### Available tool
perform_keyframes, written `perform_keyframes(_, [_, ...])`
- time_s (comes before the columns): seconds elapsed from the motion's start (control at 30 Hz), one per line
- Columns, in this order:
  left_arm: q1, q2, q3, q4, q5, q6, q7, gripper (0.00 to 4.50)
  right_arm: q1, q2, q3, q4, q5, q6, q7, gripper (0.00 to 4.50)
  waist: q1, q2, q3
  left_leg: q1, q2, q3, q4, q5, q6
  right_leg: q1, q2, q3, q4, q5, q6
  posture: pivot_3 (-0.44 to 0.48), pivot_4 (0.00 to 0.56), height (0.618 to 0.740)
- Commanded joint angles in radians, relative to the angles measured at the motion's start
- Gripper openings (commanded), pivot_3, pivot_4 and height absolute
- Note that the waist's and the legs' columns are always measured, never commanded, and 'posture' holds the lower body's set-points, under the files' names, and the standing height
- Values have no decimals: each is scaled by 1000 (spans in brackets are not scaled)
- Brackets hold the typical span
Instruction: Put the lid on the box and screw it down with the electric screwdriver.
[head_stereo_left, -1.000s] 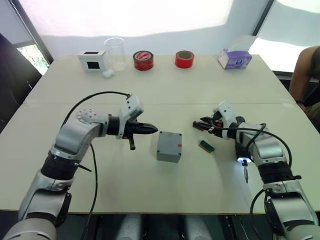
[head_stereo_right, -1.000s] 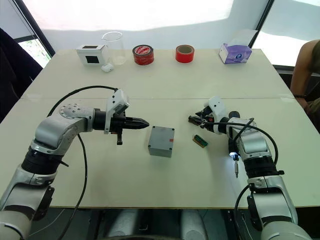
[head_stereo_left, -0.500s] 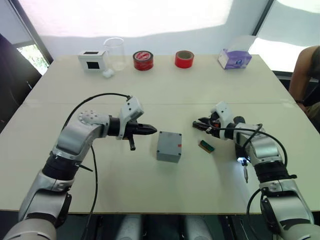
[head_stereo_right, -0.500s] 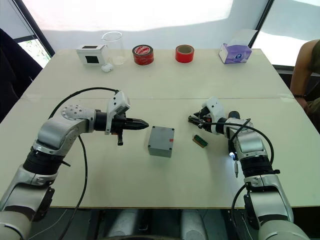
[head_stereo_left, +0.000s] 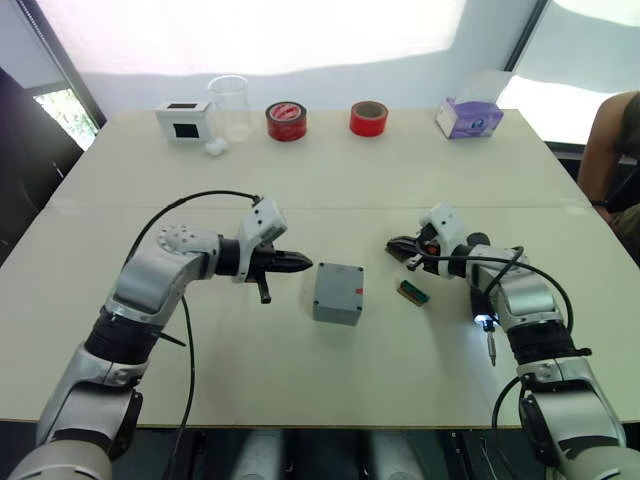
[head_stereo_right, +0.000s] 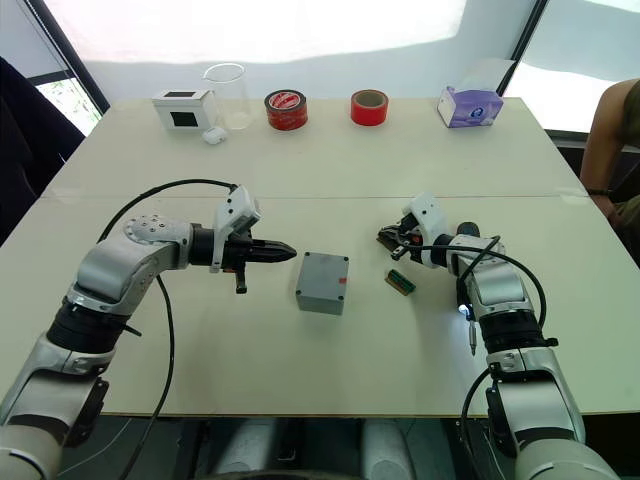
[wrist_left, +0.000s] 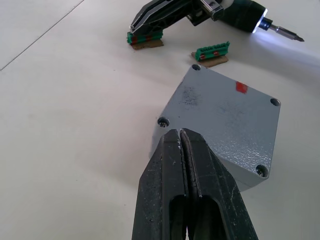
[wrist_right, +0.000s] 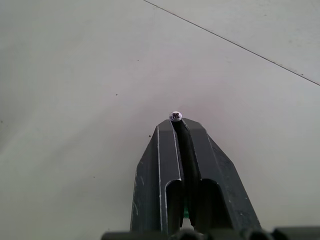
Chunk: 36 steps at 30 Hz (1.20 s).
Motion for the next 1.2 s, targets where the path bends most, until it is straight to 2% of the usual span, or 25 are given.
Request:
perform_keyframes(0.03, [-7, 7, 7, -28, -3, -9, -2, 0, -8, 0, -9, -41, 8, -11, 11, 62, 0, 0, 0, 0, 0, 0, 0, 0, 0, 0, 0, 0, 0, 0, 0, 0, 150, 740])
perform_keyframes(0.3, [-7, 8, 3, -23, -3, -9, -5, 0, 15, -18, -22, -127, 31, 18, 45, 62, 0, 0, 0, 0, 0, 0, 0, 0, 0, 0, 0, 0, 0, 0, 0, 0, 150, 740])
perform_keyframes(0.73, [-2, 9, 41, -29, -51, 15, -4, 0, 18, -18, -68, -262, 54, 28, -18, 62, 1, 0, 0, 0, 0, 0, 0, 0, 0, 0, 0, 0, 0, 0, 0, 0, 150, 740])
perform_keyframes(0.87, [14, 34, 92, -69, -115, 68, -15, 0, 113, -51, -85, -526, 153, 182, 10, 62, 2, 0, 0, 0, 0, -1, 0, -1, 1, 0, 0, 0, 0, 0, 0, 0, 150, 740])
perform_keyframes(0.97, [36, 60, 91, -101, -129, 80, -24, 0, 179, -55, -75, -663, 185, 256, -22, 62, 1, 0, 0, 0, 0, -1, -1, -1, 2, 0, 0, 0, 0, 0, 0, 0, 150, 740])
perform_keyframes(1.2, [45, 69, 79, -108, -128, 75, -16, 0, 248, -32, -51, -799, 244, 362, -73, 62, 4, 0, 0, 0, 0, -1, 0, -1, 2, 0, -1, 0, 0, 0, 0, 0, 150, 740])
